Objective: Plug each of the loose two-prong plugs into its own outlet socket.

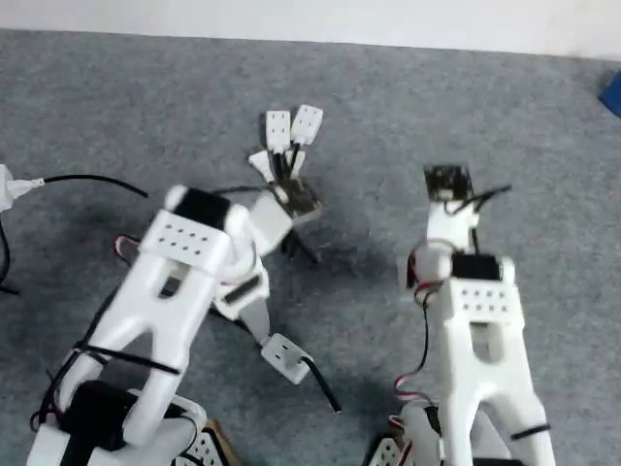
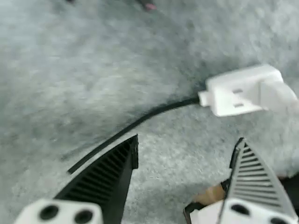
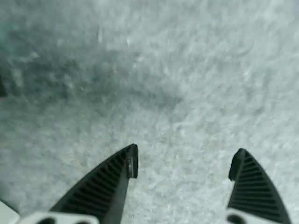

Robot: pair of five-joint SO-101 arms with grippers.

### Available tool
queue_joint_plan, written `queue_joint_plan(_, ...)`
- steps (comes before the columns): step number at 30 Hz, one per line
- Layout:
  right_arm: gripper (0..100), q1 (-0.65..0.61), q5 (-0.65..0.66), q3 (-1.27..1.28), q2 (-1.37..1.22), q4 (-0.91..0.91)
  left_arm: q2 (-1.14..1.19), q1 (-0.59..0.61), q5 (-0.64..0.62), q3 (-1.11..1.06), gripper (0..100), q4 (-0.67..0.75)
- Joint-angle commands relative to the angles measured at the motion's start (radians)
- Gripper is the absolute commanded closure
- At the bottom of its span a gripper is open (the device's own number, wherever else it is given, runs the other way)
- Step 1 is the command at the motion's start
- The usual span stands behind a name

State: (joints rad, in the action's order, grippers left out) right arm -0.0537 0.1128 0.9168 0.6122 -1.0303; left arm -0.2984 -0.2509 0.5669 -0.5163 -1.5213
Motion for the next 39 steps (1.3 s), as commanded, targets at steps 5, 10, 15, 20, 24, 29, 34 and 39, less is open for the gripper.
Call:
queue_joint_plan(5, 69.2, -0.008, 0.098, 0.044, 0.090, -0.002, -0.002, -0.088, 0.516, -0.153, 68, 0.146)
queue_joint_plan(10, 69.2, -0.008, 0.094, 0.045, 0.090, -0.002, -0.001, -0.142, 0.652, -0.223, 67, 0.414)
queue_joint_plan(15, 69.2, -0.008, 0.094, 0.050, 0.090, -0.004, 0.005, -0.252, 0.683, -0.291, 67, 0.531)
queue_joint_plan(20, 69.2, -0.008, 0.094, 0.070, 0.090, 0.001, -0.002, -0.337, 0.680, -0.344, 67, 0.539)
queue_joint_plan(24, 69.2, -0.008, 0.097, 0.070, 0.090, 0.001, -0.002, -0.341, 0.680, -0.341, 67, 0.537)
queue_joint_plan(29, 69.2, -0.008, 0.097, 0.070, 0.090, 0.001, -0.002, -0.338, 0.680, -0.335, 67, 0.493)
queue_joint_plan(34, 69.2, -0.008, 0.095, 0.070, 0.090, 0.001, -0.001, -0.349, 0.678, -0.331, 68, 0.439)
queue_joint_plan(39, 69.2, -0.008, 0.095, 0.070, 0.090, 0.001, 0.005, -0.354, 0.678, -0.332, 68, 0.430)
